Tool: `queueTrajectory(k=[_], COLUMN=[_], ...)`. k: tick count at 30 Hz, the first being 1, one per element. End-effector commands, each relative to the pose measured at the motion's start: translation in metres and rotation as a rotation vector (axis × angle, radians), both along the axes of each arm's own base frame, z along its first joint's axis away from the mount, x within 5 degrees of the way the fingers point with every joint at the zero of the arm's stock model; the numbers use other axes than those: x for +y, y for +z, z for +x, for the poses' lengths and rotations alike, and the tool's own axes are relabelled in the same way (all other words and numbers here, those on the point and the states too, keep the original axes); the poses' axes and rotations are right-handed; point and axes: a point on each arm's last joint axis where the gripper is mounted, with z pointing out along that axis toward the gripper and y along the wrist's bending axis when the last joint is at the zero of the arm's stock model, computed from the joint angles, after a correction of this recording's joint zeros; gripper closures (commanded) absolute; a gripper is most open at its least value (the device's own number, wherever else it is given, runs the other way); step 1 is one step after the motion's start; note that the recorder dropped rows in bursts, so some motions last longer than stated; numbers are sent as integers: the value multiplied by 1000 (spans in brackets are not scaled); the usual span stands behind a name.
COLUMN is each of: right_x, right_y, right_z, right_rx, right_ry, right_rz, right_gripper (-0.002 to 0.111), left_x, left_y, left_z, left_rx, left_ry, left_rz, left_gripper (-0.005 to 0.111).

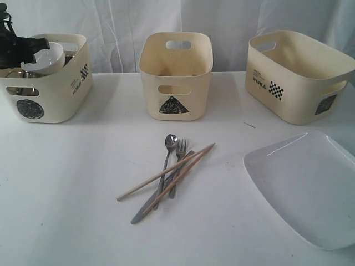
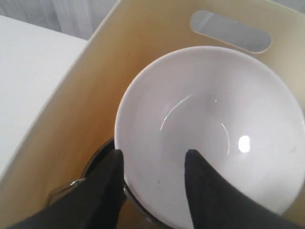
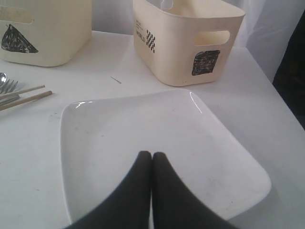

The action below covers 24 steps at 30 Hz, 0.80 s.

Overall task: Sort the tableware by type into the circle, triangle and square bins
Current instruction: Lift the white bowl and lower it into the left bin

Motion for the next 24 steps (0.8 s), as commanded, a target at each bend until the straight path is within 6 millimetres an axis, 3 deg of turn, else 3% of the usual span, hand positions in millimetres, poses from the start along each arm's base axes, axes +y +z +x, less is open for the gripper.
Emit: queueTrajectory(k=[1,3,6,9,13,19,21,24], right_x=[0,0,0,0,0,0,0,0], right_y=[0,0,0,0,0,0,0,0], right_z=[0,0,0,0,0,0,0,0], right_rx=[-14,-14,-14,-14,-14,-14,-14,-14], right_ry=[0,0,0,0,0,0,0,0], right_rz=[-3,-3,-3,-3,-3,-3,-3,-3], right_gripper=[108,108,108,108,108,108,108,108], left_x=[-2,1,5,5,5,-3,-5,-5], left_y=[42,79,143,158,152,100,81,69], left_z=[-22,-41,-82,-118,-179,-312,-347,-392], left_rx=[34,4,-103,-102,-169,-374,-430,-506], left_ry=[-50,-81,-73,-98,-133,-144,-145,-125], left_rz=[73,170,256,324,411,380,385,401], left_gripper=[57,66,106,106,106,107,107,107])
